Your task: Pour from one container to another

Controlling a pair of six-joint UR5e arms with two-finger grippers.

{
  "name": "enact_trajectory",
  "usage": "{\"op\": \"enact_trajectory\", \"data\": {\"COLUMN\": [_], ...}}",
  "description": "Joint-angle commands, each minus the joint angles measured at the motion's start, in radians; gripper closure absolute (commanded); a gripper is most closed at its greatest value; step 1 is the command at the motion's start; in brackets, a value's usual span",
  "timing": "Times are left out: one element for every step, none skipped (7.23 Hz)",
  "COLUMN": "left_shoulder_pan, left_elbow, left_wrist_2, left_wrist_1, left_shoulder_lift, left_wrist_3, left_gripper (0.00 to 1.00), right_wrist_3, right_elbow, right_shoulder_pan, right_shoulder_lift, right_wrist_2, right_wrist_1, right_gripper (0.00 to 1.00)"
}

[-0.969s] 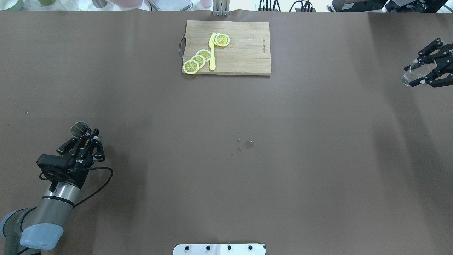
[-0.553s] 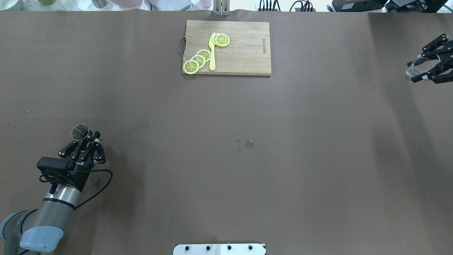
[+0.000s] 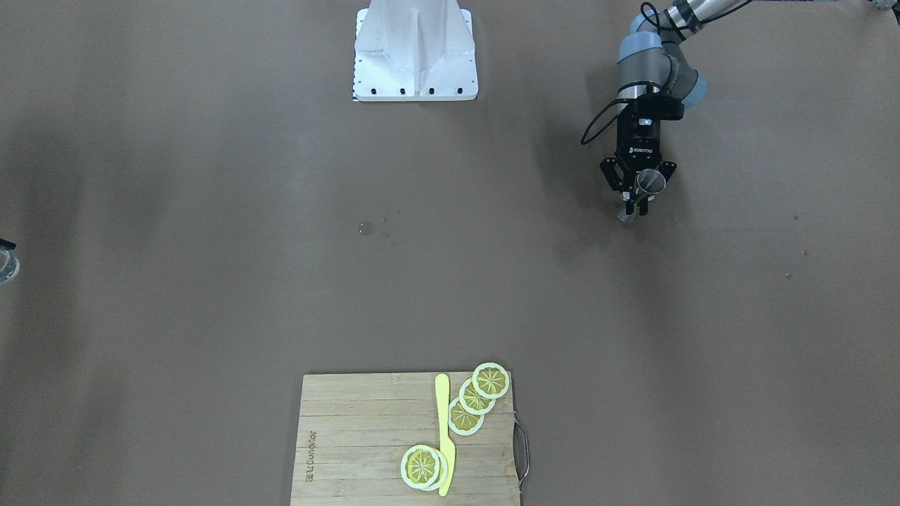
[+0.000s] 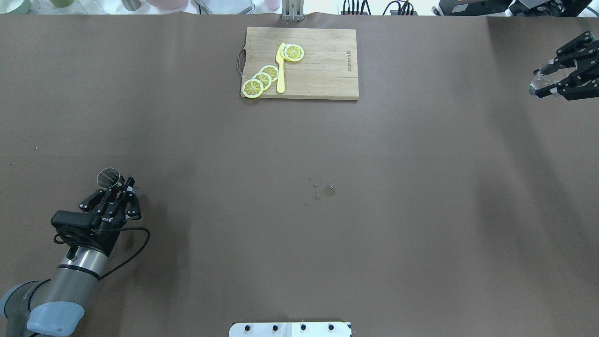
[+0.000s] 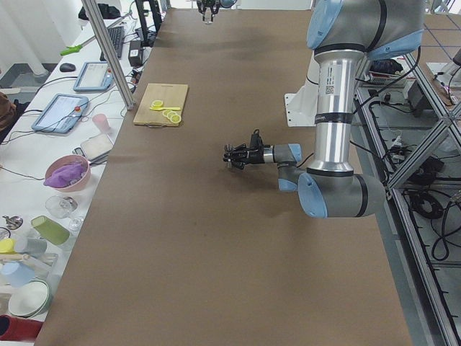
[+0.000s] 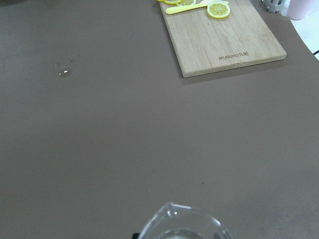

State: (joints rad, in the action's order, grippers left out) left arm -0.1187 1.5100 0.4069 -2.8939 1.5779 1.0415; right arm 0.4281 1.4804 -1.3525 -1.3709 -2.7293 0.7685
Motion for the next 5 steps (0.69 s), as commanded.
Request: {"op": "enact_trajectory", "data": {"left_shoulder_pan": [0.004,0.004,0.004,0.005,0.005], "left_elbow": [-0.002,-0.002,-0.002,-0.002,-0.002], "left_wrist_2": [0.001,0.000,0.001,0.001,0.001], "left_wrist_1": [-0.008,-0.013,-0.019,-0.018,-0.019], "left_shoulder_lift": [0.002,0.001,0.002,0.002,0.002], "left_wrist_3": [0.000,0.000,0.000,-0.001,-0.002], "left_gripper": [0.91,0.90,0.84,0.72,0.59], "right_wrist_3": [-0.069,-0.092,-0.129,-0.155,-0.213], "right_elbow": [0.113,0.173,0.228,0.272,0.280], "right_shoulder_pan": [0.044,0.067,0.085,0.113,0.146], "right_shoulder_lift": [-0.062,-0.097,-0.128,-0.155,-0.163], "right_wrist_2": [0.072,0.107,0.141,0.193,0.253], "right_wrist_1": [-0.002,-0.002,-0.002,-0.006,-0.050], "right_gripper": [1.00,1.00,1.00,1.00,1.00]}}
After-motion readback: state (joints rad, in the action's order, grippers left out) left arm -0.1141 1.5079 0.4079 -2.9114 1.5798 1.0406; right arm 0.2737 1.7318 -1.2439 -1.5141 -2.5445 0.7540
